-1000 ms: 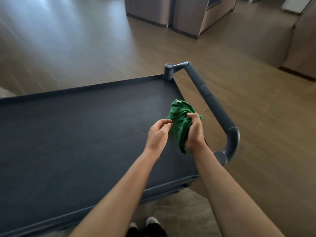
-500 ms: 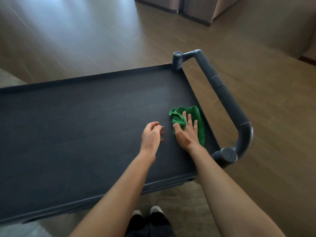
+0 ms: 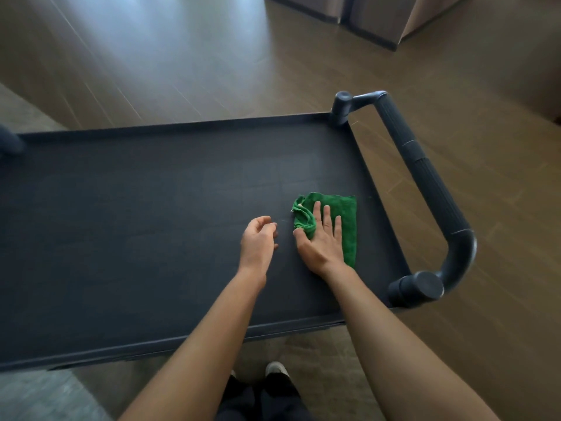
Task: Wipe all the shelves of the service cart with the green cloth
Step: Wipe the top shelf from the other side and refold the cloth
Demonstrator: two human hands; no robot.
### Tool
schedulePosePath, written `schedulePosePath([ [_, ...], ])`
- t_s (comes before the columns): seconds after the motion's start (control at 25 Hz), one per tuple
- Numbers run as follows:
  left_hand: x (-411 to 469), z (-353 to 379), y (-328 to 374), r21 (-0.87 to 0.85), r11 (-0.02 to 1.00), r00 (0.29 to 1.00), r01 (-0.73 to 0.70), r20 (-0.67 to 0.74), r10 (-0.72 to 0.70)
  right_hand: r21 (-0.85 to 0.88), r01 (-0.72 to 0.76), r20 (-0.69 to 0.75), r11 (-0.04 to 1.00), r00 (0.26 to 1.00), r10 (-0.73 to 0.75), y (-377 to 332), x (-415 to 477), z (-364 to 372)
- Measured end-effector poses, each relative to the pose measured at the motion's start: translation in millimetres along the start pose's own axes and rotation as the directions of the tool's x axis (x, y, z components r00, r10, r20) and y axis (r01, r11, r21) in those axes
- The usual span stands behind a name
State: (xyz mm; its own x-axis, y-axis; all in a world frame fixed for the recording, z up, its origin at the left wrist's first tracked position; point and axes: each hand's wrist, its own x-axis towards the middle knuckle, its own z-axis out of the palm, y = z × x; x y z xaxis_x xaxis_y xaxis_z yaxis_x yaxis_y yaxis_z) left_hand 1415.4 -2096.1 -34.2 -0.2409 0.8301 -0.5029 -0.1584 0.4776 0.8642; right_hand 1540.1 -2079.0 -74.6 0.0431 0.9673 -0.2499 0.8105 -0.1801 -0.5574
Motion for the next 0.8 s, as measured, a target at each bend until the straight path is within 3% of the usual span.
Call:
schedulePosePath([
  [0.8, 36, -167, 25, 0.0, 0.999, 0.999, -0.049, -0.02, 0.049, -0.028, 0.107, 0.086, 0.994, 0.991, -0.104, -152, -29, 119],
])
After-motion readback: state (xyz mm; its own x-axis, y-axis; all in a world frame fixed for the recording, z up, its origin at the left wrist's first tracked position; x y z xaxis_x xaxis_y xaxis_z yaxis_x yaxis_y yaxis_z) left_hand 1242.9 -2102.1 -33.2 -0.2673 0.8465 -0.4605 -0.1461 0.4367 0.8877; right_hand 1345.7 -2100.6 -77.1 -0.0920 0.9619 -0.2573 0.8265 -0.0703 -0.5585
